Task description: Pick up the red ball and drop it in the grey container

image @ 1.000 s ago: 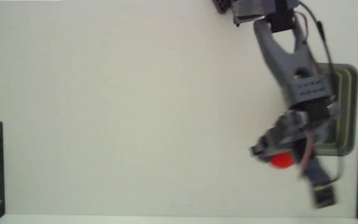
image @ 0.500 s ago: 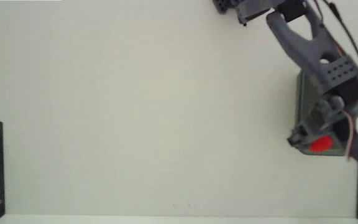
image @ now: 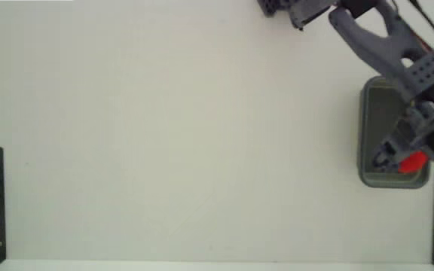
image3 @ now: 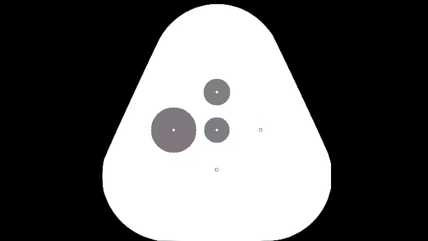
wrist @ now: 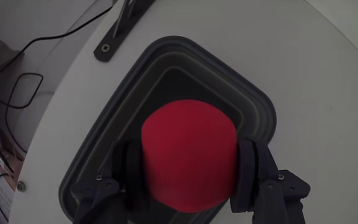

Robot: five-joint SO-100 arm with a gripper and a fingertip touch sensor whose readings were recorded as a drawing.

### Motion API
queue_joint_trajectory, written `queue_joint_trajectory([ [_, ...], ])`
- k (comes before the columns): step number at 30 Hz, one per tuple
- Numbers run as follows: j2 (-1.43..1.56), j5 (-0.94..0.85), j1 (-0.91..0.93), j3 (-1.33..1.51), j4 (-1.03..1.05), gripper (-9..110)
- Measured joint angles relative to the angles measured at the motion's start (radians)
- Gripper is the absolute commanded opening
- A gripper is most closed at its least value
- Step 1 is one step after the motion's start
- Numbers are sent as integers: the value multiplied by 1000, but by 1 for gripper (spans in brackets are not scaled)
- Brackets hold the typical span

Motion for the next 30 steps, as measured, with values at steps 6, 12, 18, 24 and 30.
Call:
queue_joint_trajectory([
  [6, 0, 0, -5, 0, 0, 69],
  [12, 0, 2, -5, 0, 0, 69],
  [18, 0, 2, -3, 0, 0, 69],
  [24, 0, 2, -3, 0, 0, 69],
  [30, 0, 2, -3, 0, 0, 110],
])
